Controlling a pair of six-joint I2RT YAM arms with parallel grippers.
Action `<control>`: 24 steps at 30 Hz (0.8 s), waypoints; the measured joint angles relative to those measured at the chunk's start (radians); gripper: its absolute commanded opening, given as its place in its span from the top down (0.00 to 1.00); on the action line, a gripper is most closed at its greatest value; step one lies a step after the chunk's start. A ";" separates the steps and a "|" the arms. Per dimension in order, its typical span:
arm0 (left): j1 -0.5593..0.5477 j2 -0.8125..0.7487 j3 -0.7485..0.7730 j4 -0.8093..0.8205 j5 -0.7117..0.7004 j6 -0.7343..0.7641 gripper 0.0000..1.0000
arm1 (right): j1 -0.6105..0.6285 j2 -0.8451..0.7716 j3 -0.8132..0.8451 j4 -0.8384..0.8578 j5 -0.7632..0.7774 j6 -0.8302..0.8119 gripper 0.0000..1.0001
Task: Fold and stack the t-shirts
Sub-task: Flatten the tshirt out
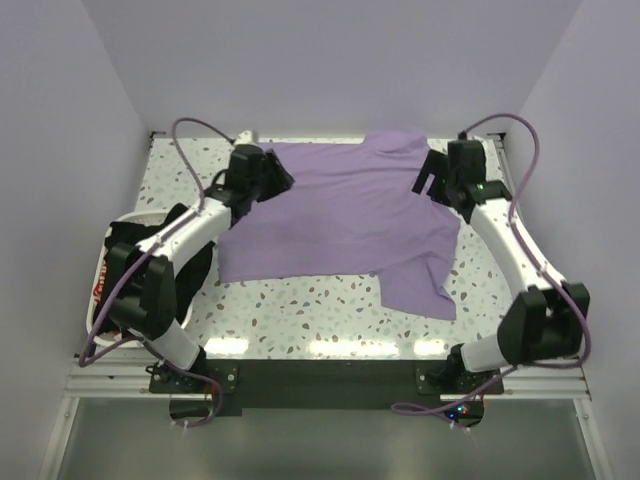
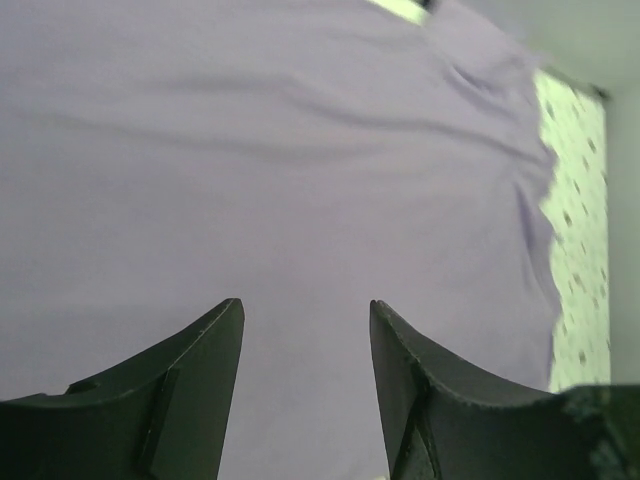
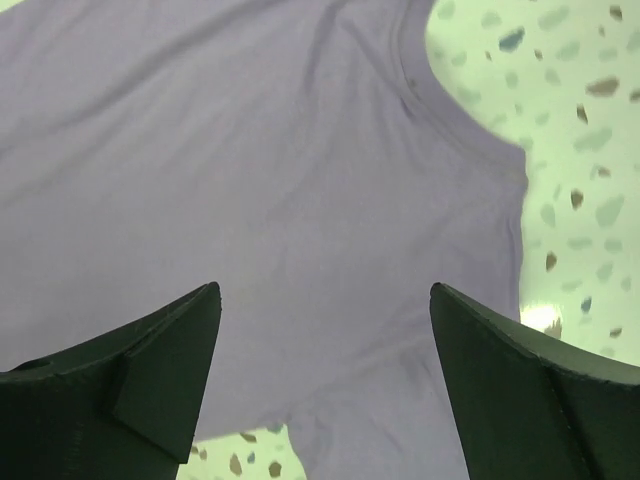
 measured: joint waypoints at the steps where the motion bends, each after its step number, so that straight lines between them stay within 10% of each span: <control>1: -0.053 -0.019 -0.018 0.006 0.000 0.000 0.43 | 0.000 -0.084 -0.085 0.014 -0.002 0.021 0.12; 12: -0.675 0.148 -0.086 0.036 0.003 0.064 0.50 | 0.000 -0.530 -0.592 -0.051 -0.007 0.163 0.12; 24: -0.869 0.291 0.035 0.019 -0.128 0.162 0.52 | 0.000 -0.526 -0.542 -0.105 0.001 0.197 0.13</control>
